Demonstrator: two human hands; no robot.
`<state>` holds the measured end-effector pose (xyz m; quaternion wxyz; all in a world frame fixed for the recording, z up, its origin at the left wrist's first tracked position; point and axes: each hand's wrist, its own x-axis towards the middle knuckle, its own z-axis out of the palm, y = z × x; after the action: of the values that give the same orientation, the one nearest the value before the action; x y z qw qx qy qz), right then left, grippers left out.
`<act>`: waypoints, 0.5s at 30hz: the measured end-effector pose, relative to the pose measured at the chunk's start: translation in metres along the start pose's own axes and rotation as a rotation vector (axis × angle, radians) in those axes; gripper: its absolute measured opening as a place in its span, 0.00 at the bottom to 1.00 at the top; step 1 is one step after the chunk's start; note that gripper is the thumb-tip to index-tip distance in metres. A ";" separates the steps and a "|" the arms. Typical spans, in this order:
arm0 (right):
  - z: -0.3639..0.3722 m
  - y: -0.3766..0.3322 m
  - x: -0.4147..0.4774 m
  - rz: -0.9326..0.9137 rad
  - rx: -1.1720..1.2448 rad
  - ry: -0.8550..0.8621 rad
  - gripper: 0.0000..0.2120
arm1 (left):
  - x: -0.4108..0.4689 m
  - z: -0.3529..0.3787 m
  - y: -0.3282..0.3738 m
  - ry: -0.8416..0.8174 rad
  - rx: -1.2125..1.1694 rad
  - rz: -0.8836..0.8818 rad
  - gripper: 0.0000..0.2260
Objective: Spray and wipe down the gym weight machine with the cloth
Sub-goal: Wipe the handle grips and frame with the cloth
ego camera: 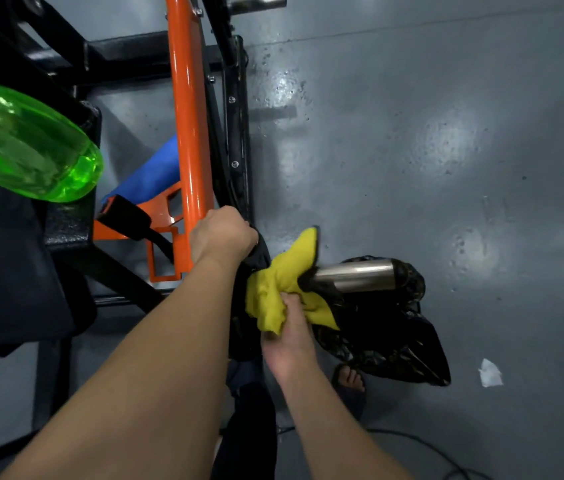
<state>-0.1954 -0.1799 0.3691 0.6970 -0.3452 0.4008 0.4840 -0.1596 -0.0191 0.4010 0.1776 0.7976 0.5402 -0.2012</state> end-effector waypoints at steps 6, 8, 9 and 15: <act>-0.024 -0.042 -0.002 -0.042 -0.024 0.034 0.08 | -0.003 -0.002 -0.003 -0.003 -0.021 0.019 0.14; -0.033 -0.073 -0.007 -0.165 0.004 0.052 0.08 | -0.004 -0.002 -0.002 -0.012 -0.018 0.019 0.12; -0.037 -0.088 -0.009 -0.229 0.013 0.066 0.08 | -0.004 -0.003 -0.001 -0.015 -0.009 0.021 0.12; -0.027 -0.108 -0.002 -0.585 -0.080 0.451 0.20 | -0.006 -0.005 0.000 -0.003 0.003 0.030 0.09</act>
<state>-0.0992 -0.2360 0.3690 0.6862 -0.5701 0.4093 0.1913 -0.1609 -0.0215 0.4084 0.1801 0.8057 0.5274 -0.2006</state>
